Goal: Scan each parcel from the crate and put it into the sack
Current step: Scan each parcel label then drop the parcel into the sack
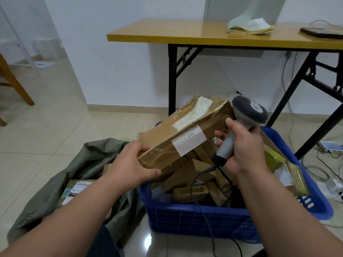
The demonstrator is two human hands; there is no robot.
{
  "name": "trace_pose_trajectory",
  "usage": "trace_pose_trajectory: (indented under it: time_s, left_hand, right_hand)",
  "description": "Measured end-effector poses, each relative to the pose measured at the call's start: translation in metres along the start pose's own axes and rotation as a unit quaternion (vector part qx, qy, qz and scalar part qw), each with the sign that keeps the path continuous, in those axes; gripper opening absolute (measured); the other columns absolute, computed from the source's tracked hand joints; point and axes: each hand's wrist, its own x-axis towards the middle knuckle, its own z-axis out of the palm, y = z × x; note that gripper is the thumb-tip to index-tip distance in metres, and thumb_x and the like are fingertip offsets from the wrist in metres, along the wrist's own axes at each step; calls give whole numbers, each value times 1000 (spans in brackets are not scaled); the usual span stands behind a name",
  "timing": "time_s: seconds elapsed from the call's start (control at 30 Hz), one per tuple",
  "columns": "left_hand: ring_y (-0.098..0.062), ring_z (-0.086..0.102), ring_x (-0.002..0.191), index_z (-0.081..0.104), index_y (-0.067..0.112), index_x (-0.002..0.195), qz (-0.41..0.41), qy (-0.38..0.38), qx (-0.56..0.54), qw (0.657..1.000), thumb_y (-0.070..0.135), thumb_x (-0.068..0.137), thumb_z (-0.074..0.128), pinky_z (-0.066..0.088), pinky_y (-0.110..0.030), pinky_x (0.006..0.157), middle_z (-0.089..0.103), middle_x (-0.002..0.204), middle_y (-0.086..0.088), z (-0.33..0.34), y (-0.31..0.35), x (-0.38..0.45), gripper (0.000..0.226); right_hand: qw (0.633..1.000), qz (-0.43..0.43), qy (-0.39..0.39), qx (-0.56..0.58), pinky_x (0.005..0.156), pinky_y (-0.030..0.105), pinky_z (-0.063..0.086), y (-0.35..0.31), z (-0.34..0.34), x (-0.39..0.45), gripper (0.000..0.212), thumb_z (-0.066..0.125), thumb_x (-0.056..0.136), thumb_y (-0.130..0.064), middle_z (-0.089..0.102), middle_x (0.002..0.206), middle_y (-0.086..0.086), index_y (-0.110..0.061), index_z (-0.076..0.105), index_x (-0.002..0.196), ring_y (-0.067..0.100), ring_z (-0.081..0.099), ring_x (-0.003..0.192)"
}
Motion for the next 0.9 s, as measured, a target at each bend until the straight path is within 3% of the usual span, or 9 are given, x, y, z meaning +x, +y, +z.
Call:
trace_pose_trajectory:
  time_s: [0.17, 0.33, 0.4, 0.5, 0.57, 0.67, 0.73, 0.8, 0.9]
  left_hand:
    - [-10, 52, 101, 34, 36, 127, 22, 38, 125, 991, 61, 56, 83, 52, -30, 80, 36, 136, 13, 20, -7, 9, 90]
    - [-16, 58, 83, 27, 40, 125, 55, 105, 202, 972, 64, 61, 69, 57, -38, 64, 50, 118, 10, 21, -9, 16, 80]
    - [-14, 59, 79, 30, 43, 113, 45, 118, 134, 983, 61, 60, 68, 57, -39, 63, 53, 105, 12, 16, -10, 19, 68]
    - [-9, 64, 79, 36, 47, 98, -9, 142, -111, 984, 46, 61, 74, 56, -33, 62, 61, 93, 13, 4, -12, 20, 53]
    - [-9, 67, 85, 43, 48, 98, -47, 154, -303, 939, 38, 63, 74, 56, -30, 64, 65, 98, 11, -7, -15, 20, 48]
    - [-15, 68, 95, 49, 36, 106, -77, 119, -529, 837, 25, 66, 68, 59, -37, 67, 64, 110, 4, -22, -19, 18, 45]
    - [-17, 70, 97, 51, 29, 109, -79, 90, -587, 800, 19, 66, 66, 60, -41, 71, 68, 110, 2, -28, -21, 13, 47]
    - [-17, 72, 93, 51, 27, 111, -76, 68, -593, 798, 13, 63, 64, 59, -40, 69, 72, 106, 2, -29, -21, 9, 52]
    - [-16, 73, 85, 52, 22, 113, -78, 40, -589, 803, 3, 64, 63, 60, -38, 66, 74, 99, 0, -28, -19, 5, 54]
  right_hand:
    - [1000, 9, -3, 1, 63, 31, 56, 4, 9, 0, 34, 72, 81, -22, 68, 102, 0, -31, 56, 110, 18, 73, 76]
    - [1000, 16, -23, 7, 72, 39, 56, 5, 19, 0, 36, 73, 79, -22, 69, 106, 5, -32, 57, 110, 19, 70, 74]
    - [999, 27, -27, 19, 70, 38, 56, 4, 20, -1, 38, 72, 78, -20, 69, 109, 9, -28, 57, 112, 17, 67, 67]
    - [997, 52, -50, 24, 59, 33, 54, 0, 20, -4, 36, 67, 79, -15, 70, 95, 11, -18, 56, 112, 16, 64, 61]
    - [994, 77, -77, 29, 55, 31, 53, -2, 20, -8, 36, 69, 78, -16, 67, 80, 7, -14, 57, 113, 15, 62, 58]
    - [988, 104, -111, 23, 52, 28, 51, -6, 21, -17, 55, 78, 67, -28, 63, 72, 4, -14, 58, 117, 14, 58, 57]
    - [983, 112, -144, 0, 52, 29, 49, -8, 23, -22, 59, 77, 67, -32, 62, 73, 4, -13, 58, 119, 16, 57, 57]
    - [977, 114, -181, -20, 51, 31, 49, -10, 26, -28, 58, 77, 67, -34, 62, 74, 6, -14, 60, 119, 18, 57, 57]
    - [963, 118, -239, -27, 49, 32, 50, -14, 28, -36, 34, 76, 72, -30, 62, 73, 9, -17, 68, 102, 21, 58, 56]
